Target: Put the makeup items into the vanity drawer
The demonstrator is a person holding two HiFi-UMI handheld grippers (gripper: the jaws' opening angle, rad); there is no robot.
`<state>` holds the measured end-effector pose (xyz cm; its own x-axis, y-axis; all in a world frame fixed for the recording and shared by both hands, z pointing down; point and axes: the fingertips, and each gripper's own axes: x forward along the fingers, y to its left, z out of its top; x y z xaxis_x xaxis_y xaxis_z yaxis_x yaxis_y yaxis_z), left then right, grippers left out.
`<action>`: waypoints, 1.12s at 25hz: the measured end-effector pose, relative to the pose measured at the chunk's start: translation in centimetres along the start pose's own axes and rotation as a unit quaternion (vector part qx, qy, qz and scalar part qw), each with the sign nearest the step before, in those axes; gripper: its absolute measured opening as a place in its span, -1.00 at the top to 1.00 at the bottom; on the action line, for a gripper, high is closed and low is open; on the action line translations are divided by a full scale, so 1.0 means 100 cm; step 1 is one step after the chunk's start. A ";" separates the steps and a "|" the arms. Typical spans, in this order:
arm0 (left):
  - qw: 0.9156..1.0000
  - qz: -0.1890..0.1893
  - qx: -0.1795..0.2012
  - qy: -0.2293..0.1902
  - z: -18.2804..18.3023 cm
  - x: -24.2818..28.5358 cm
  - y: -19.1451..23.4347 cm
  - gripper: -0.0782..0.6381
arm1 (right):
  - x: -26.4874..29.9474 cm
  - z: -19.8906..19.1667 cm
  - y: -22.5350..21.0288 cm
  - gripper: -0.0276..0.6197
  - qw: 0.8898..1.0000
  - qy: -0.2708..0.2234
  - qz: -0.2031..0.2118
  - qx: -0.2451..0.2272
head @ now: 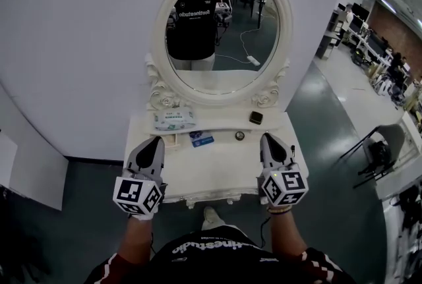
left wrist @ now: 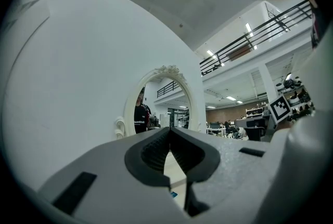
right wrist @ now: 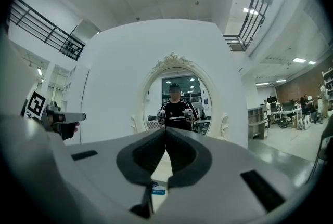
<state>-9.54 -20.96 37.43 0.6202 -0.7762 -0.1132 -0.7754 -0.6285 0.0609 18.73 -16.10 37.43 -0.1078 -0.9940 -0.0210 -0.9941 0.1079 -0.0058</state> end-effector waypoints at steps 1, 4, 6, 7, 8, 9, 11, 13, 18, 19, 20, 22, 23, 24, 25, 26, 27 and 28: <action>1.000 0.001 0.001 -0.001 0.001 0.000 0.001 0.76 | 0.000 0.000 -0.001 0.91 1.000 0.000 -0.001 0.002; 1.000 0.002 0.003 -0.005 0.004 0.000 0.001 0.76 | -0.001 0.001 -0.002 0.91 1.000 -0.001 0.000 0.004; 1.000 0.001 0.003 -0.006 0.005 0.000 -0.001 0.76 | -0.002 0.004 -0.002 0.91 1.000 -0.003 0.000 0.002; 1.000 0.001 0.003 -0.006 0.006 0.001 -0.002 0.76 | -0.003 0.005 -0.002 0.91 1.000 -0.004 0.000 0.001; 1.000 0.000 0.002 -0.007 0.006 0.001 -0.003 0.76 | -0.004 0.006 -0.002 0.91 1.000 -0.005 0.000 0.001; 1.000 -0.001 0.002 -0.007 0.006 0.001 -0.003 0.76 | -0.004 0.006 -0.003 0.91 1.000 -0.005 0.000 0.001; 1.000 -0.001 0.003 -0.007 0.006 0.002 -0.004 0.76 | -0.004 0.006 -0.002 0.91 1.000 -0.005 0.002 0.003; 1.000 -0.002 0.003 -0.007 0.006 0.001 -0.005 0.76 | -0.005 0.004 -0.001 0.91 1.000 -0.004 0.003 0.003; 1.000 -0.006 0.004 -0.005 0.004 0.001 -0.007 0.76 | -0.006 0.000 0.001 0.91 1.000 0.002 0.006 0.005; 1.000 -0.006 0.004 -0.004 0.003 0.001 -0.008 0.76 | -0.006 0.000 0.002 0.91 1.000 0.003 0.007 0.006; 1.000 -0.006 0.004 -0.003 0.002 0.001 -0.008 0.76 | -0.006 0.000 0.003 0.91 1.000 0.004 0.008 0.006; 1.000 -0.006 0.004 -0.001 0.001 0.000 -0.007 0.76 | -0.005 0.000 0.005 0.91 1.000 0.005 0.012 0.005; 1.000 -0.005 0.004 -0.001 0.000 0.000 -0.008 0.76 | -0.005 -0.001 0.006 0.91 1.000 0.005 0.014 0.005; 1.000 -0.005 0.004 0.000 0.000 -0.001 -0.008 0.76 | -0.005 -0.001 0.007 0.91 1.000 0.005 0.015 0.005; 1.000 -0.005 0.004 0.000 0.000 -0.001 -0.008 0.76 | -0.004 -0.002 0.008 0.91 1.000 0.006 0.015 0.004; 1.000 -0.005 0.004 0.000 0.000 -0.001 -0.008 0.76 | -0.004 -0.003 0.008 0.91 1.000 0.007 0.016 0.004; 1.000 -0.005 0.004 0.000 0.000 -0.001 -0.008 0.76 | -0.004 -0.004 0.008 0.91 1.000 0.008 0.016 0.004; 1.000 -0.005 0.004 -0.001 0.000 -0.001 -0.008 0.76 | -0.004 -0.004 0.008 0.91 1.000 0.008 0.016 0.004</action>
<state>-9.02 -20.35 37.41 0.6284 -0.7693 -0.1150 -0.7696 -0.6364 0.0523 17.95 -15.59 37.87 -0.1406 -0.9901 -0.0044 -0.9900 0.1406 -0.0132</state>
